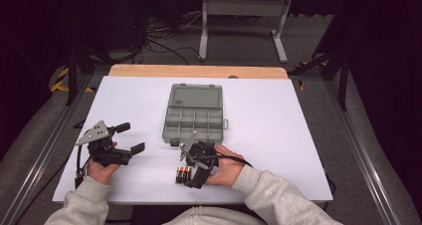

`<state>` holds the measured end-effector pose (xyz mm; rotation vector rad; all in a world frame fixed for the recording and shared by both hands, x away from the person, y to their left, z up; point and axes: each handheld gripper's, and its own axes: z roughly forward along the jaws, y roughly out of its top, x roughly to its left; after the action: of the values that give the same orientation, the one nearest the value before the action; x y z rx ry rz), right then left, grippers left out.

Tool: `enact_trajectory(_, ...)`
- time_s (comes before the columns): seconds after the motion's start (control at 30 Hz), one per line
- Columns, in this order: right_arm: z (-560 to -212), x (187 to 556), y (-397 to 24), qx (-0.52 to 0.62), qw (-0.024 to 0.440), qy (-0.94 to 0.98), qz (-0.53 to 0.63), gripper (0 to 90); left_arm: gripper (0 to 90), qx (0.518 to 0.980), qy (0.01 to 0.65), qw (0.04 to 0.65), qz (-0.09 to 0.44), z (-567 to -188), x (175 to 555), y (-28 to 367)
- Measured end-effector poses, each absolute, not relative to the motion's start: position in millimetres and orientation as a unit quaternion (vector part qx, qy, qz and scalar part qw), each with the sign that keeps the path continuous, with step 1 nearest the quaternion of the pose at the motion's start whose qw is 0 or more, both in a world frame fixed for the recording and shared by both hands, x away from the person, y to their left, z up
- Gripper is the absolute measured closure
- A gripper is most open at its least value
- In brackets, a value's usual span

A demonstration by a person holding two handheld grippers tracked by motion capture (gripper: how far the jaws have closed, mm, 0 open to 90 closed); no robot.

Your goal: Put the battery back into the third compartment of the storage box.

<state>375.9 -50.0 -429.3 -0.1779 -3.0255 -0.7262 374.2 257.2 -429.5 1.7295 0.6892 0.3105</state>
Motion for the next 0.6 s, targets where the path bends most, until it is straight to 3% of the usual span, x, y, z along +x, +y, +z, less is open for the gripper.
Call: enact_trajectory(0.6,-438.5,368.0,-47.8,-0.057,0.016,-0.970,-0.236,27.7,1.1,0.738,0.291,0.594,0.135,-428.7,373.1,257.7)
